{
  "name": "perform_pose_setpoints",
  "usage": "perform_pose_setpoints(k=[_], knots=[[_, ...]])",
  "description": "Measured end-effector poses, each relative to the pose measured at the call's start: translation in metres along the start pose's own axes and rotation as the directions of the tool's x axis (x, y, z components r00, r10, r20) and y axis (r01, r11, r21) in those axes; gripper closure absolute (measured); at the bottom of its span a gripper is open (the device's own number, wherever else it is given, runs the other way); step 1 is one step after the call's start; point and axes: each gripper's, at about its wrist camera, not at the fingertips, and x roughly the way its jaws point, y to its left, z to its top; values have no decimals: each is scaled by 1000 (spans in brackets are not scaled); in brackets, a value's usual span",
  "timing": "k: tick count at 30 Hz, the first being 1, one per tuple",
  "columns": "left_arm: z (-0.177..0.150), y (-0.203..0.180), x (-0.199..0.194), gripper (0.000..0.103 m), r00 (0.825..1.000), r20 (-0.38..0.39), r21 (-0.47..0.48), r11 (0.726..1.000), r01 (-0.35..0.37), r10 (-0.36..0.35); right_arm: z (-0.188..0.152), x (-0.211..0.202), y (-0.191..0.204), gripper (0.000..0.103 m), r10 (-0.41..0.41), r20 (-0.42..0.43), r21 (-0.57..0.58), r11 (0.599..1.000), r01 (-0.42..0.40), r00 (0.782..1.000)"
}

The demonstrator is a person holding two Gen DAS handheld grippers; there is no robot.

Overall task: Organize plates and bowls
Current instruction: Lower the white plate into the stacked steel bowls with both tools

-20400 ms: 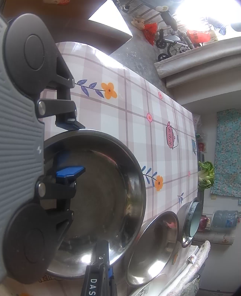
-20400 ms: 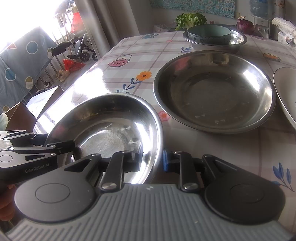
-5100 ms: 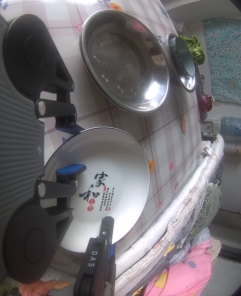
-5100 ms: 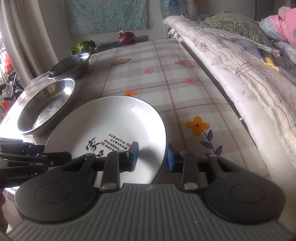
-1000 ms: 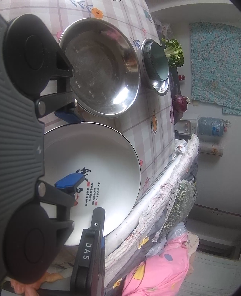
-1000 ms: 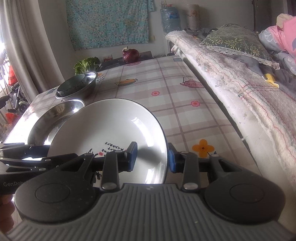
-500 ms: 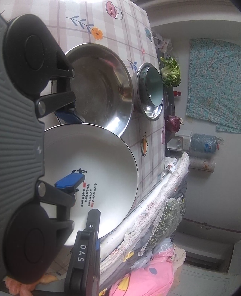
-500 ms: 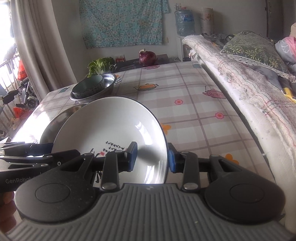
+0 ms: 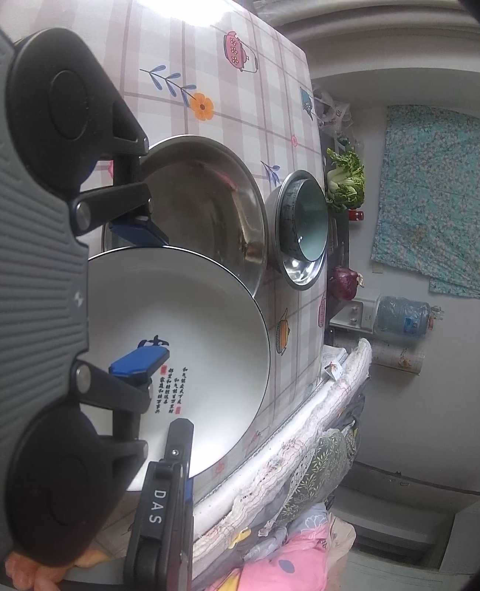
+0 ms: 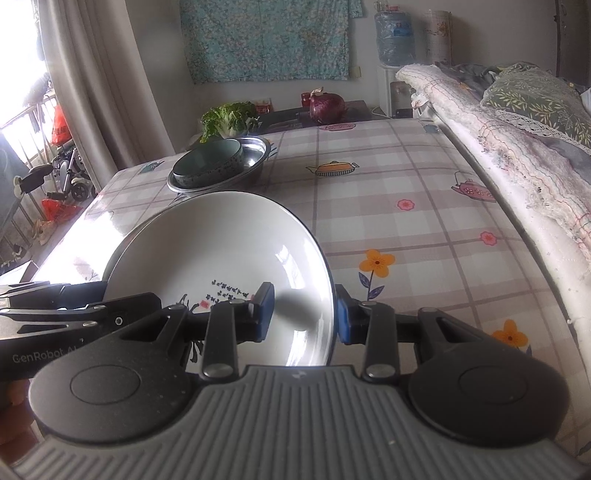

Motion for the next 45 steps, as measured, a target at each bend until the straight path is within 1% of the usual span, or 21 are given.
perform_pose_setpoints(k=[7, 15, 19, 25, 29, 35, 40, 45], knots=[[1, 24, -3, 44, 999, -1, -37, 999, -34, 34, 11, 18, 24, 69, 30, -24, -26, 999, -31, 999], [10, 53, 0, 44, 999, -7, -89, 995, -50, 49, 24, 42, 48, 69, 50, -73, -36, 998, -52, 996], [17, 65, 8, 44, 998, -29, -97, 994, -54, 52, 35, 58, 56, 69, 57, -101, -28, 998, -60, 993], [21, 79, 20, 47, 998, -52, -136, 990, -34, 28, 43, 81, 58, 69, 58, -140, 5, 998, -58, 988], [20, 85, 27, 47, 998, -62, -146, 989, -35, 26, 48, 87, 59, 69, 45, -128, -10, 999, -47, 991], [24, 88, 22, 47, 1000, -25, -141, 990, -20, 17, 56, 93, 61, 68, 33, -99, -33, 999, -37, 995], [26, 87, 15, 47, 999, 11, -123, 992, -33, 34, 56, 96, 60, 67, 38, -94, -20, 999, -40, 995], [25, 89, 16, 46, 998, 22, -123, 991, -50, 53, 52, 94, 57, 65, 41, -88, -3, 999, -41, 995]])
